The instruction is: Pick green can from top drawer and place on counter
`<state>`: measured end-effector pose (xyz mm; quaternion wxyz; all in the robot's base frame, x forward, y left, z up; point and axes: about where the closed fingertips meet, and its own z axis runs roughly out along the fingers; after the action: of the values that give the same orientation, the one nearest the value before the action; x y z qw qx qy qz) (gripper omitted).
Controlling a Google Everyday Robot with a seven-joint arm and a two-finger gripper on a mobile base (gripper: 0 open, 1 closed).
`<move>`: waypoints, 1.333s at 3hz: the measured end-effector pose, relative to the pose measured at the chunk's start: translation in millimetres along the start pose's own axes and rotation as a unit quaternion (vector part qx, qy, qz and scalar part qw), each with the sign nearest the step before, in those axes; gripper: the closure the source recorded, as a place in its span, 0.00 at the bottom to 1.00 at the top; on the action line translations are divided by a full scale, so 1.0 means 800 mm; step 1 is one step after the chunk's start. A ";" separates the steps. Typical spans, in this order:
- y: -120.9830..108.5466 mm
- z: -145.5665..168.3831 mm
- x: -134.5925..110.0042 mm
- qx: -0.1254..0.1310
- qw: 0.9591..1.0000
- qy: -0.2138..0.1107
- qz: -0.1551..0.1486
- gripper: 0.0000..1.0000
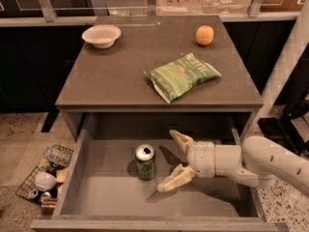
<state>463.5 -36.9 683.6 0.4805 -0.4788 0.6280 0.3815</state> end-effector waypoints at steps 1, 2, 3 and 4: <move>0.003 0.028 -0.007 -0.015 1.000 -0.005 -0.010 0.00; -0.001 0.050 -0.009 -0.022 1.000 -0.007 -0.016 0.00; -0.009 0.066 -0.006 -0.022 1.000 -0.012 -0.018 0.15; -0.008 0.068 -0.007 -0.023 0.999 -0.012 -0.019 0.38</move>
Offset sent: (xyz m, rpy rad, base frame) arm 0.0219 0.0548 -0.0069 0.0088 -0.0337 0.0626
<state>483.0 13.8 675.2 0.4839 -0.4966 0.6040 0.3929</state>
